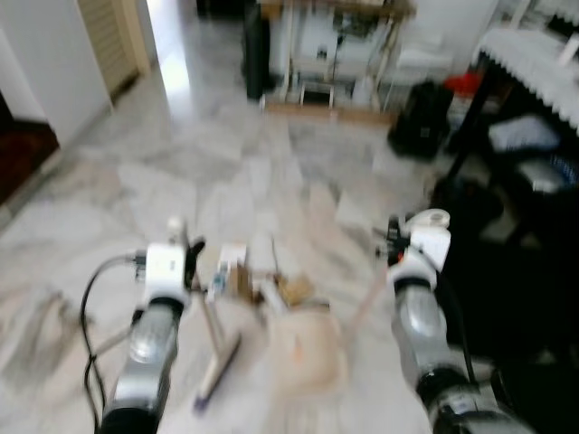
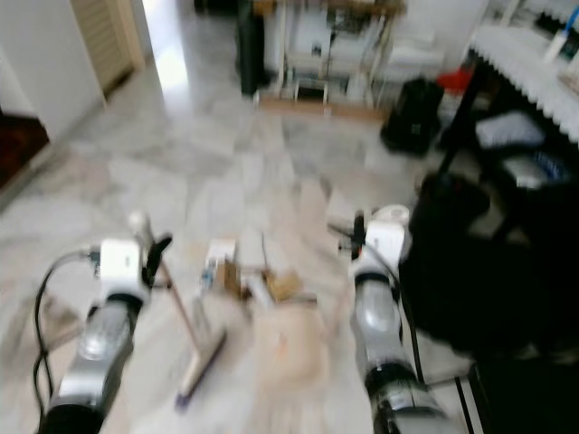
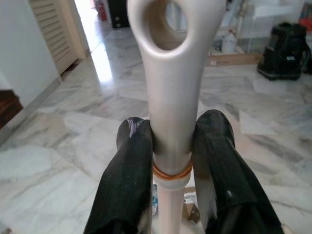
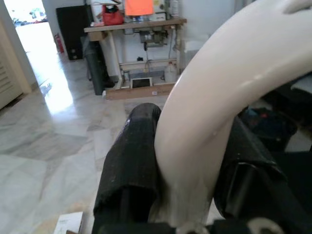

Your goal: Sweep floor

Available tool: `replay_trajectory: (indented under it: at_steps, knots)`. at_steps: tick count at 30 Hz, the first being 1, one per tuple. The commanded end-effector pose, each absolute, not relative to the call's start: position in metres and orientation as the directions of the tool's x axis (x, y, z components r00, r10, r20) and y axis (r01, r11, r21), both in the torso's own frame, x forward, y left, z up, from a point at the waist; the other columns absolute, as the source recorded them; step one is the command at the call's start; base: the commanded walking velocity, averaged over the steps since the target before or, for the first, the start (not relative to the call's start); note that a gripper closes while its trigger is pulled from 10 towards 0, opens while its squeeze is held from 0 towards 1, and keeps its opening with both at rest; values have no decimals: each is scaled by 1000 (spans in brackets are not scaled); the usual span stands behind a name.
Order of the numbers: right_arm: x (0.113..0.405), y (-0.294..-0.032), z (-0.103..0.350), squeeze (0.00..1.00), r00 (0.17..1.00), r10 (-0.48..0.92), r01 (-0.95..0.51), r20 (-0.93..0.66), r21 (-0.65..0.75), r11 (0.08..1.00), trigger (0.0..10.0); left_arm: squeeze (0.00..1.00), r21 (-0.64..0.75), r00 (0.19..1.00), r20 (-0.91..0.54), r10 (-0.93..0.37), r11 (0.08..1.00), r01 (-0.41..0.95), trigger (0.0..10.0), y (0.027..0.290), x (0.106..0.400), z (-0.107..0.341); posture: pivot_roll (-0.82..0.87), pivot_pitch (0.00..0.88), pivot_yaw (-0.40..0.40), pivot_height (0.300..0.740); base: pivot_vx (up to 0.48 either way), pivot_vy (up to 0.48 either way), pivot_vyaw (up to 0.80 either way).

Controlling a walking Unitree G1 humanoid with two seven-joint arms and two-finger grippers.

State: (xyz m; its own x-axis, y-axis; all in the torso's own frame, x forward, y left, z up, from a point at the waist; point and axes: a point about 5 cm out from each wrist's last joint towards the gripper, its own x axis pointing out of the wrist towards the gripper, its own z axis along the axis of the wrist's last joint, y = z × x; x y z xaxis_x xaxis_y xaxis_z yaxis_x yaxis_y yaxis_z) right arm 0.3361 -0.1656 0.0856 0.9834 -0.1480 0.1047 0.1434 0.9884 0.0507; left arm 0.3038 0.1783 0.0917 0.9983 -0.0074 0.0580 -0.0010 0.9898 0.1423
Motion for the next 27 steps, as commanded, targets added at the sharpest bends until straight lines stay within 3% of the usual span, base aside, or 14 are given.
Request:
replay_trajectory:
  at_steps: [1, 9, 27]
  knots:
    - [338, -177, 94, 0, 974, -171, 168, 146, 32, 985, 10000, 0, 152, 994, 109, -26, 988, 9, 10000, 175, 306, 102, 12, 13, -45, 740, 319, 0, 0]
    - [339, -179, 96, 0, 973, -175, 173, 151, 29, 985, 10000, 0, 146, 994, 111, -25, 989, 8, 10000, 174, 306, 103, 12, 24, -51, 740, 311, 0, 0]
    - [343, -194, 118, 0, 939, -238, 236, 247, 39, 971, 10000, 0, 121, 990, 139, -34, 992, 17, 10000, 173, 304, 106, 10, 32, -54, 740, 0, 0, 0]
